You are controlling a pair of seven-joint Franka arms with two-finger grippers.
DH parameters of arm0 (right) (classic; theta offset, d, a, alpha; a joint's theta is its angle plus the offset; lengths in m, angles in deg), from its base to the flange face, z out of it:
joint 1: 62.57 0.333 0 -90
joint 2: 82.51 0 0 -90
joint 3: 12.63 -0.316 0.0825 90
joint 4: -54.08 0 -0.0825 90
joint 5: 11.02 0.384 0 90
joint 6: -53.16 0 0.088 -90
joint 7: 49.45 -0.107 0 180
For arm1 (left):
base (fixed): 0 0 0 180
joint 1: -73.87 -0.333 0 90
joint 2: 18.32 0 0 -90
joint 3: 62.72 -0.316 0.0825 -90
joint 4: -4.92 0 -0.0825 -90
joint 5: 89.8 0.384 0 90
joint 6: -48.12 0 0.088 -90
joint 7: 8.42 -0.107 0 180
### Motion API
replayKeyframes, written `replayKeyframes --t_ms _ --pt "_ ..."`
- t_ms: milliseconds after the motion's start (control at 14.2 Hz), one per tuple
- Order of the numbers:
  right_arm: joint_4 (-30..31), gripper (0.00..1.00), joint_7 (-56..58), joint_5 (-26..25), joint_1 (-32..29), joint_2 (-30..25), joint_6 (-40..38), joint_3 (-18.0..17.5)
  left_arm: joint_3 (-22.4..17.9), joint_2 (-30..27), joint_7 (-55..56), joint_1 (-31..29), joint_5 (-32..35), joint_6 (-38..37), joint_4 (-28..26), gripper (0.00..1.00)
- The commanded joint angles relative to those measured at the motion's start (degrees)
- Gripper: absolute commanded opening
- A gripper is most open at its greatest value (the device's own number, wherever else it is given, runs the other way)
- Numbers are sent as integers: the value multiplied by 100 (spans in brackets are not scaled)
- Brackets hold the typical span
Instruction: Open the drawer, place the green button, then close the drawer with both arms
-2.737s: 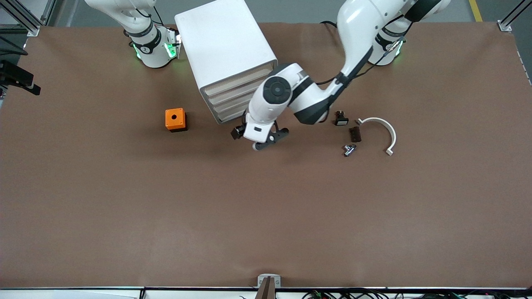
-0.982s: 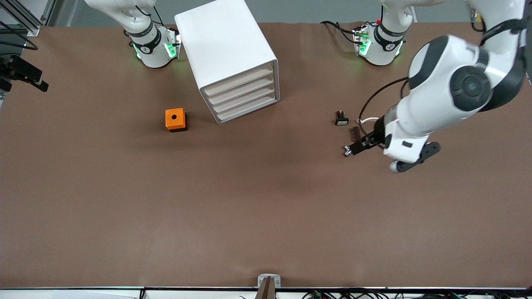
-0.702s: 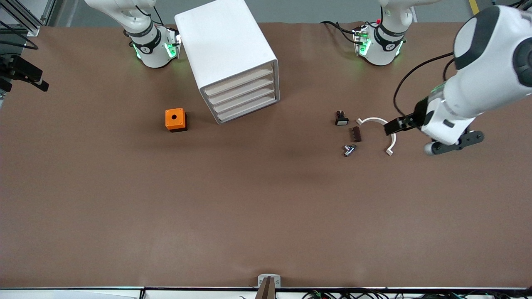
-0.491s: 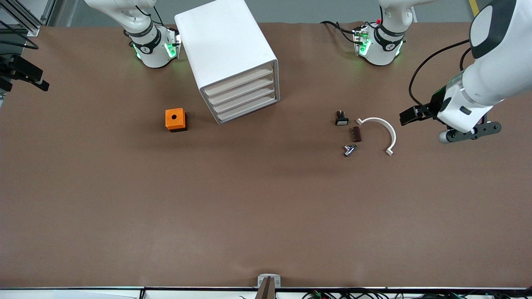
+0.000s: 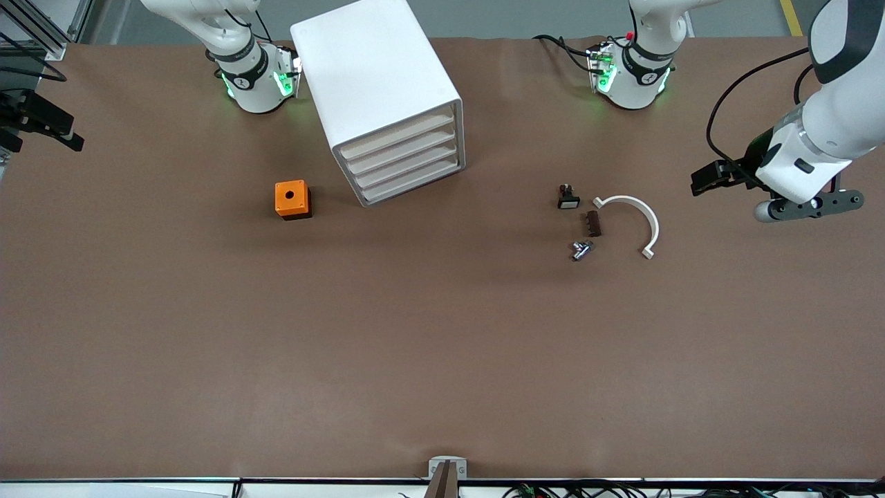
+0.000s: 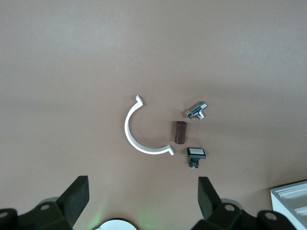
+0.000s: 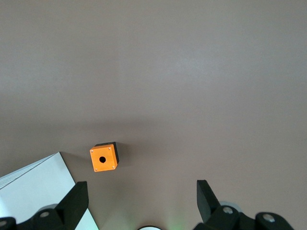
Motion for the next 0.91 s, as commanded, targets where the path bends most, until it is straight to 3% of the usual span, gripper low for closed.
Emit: replayKeyframes --t_ms 0,211,561,842 --pt "138 100 84 7 -152 -154 8 -119 -638 -267 -148 576 -142 15 -252 100" --pt "138 100 93 7 -144 -146 17 -128 -1351 -320 -157 1271 -142 6 -279 100" --pt "138 100 128 -81 -144 -146 35 -128 -1581 -653 -526 1325 -107 6 -428 100" --pt "138 100 119 -81 -170 -146 26 -110 -1924 -751 -561 1519 -54 111 -236 100"
